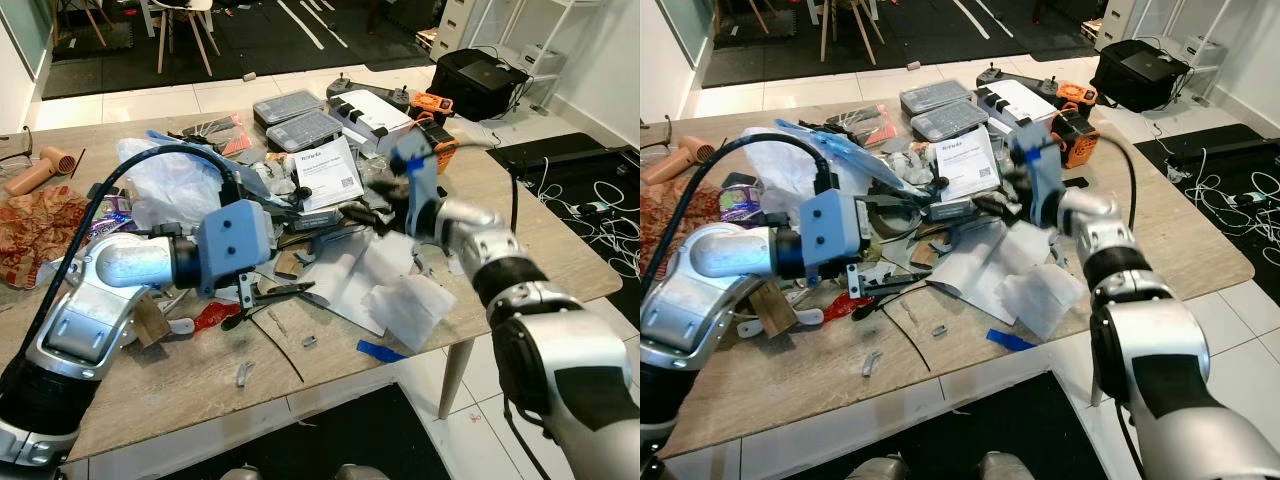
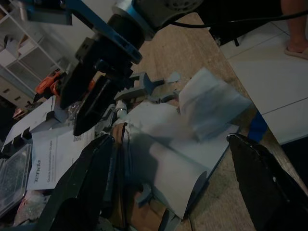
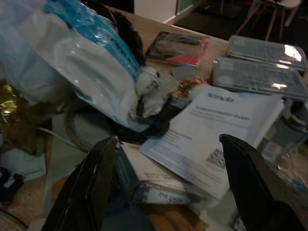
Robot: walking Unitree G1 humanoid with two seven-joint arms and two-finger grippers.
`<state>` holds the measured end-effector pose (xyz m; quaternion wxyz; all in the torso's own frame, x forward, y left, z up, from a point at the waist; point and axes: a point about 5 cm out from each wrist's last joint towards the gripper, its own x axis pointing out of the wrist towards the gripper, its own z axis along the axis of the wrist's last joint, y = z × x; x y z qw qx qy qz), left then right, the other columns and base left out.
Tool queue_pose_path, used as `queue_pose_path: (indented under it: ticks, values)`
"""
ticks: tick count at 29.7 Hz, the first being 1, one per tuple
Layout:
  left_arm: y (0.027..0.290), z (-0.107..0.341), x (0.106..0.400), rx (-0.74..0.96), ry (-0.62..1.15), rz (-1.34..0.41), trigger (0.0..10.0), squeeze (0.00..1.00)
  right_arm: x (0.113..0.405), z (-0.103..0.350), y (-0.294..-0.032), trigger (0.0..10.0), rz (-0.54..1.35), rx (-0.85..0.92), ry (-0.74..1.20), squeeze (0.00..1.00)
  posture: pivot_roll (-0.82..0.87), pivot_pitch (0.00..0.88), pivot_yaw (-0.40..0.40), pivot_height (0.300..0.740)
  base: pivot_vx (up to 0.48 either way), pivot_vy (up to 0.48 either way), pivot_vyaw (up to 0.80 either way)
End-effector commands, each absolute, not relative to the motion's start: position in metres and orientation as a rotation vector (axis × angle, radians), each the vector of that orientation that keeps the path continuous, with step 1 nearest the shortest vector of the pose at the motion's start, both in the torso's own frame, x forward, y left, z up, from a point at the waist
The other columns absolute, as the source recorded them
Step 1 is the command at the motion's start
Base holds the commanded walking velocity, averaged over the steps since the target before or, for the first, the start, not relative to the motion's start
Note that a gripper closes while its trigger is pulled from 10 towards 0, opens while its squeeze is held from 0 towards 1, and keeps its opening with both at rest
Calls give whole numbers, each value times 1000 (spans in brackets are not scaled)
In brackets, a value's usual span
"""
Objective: Picking trash to rubbish bin
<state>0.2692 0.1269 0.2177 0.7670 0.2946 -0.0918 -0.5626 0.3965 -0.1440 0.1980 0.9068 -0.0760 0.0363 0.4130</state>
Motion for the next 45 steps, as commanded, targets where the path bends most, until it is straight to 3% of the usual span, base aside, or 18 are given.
queue_pose_path:
  ticks: [1,7,13,15,24,33,37,45]
  values:
    - [120,220,267,643,-213,-1246,10000,0,397,198,-141,10000,866,-192,84,0,19,0,-55,740,0,0,0]
    - [119,223,263,642,-215,-1258,10000,0,396,198,-130,10000,932,-468,123,0,40,0,-58,740,0,0,0]
    - [122,228,256,638,-216,-1261,10000,0,394,202,-133,10000,1002,-534,139,0,60,0,-63,740,0,0,0]
    - [126,234,253,642,-213,-1259,10000,0,395,207,-139,10000,1005,-637,150,0,68,8,-62,740,0,0,0]
    - [139,239,259,689,-138,-1229,10000,0,395,204,-145,10000,989,-884,169,0,76,103,-40,740,0,0,0]
    - [164,235,280,725,-14,-1074,10000,0,393,201,-145,10000,975,-908,105,0,79,147,-16,740,0,0,0]
    - [187,240,293,651,75,-950,10000,0,394,204,-147,10000,940,-877,64,0,88,165,0,740,0,0,0]
    - [202,249,294,647,98,-897,10000,0,394,206,-148,10000,935,-910,39,0,99,183,8,740,0,0,0]
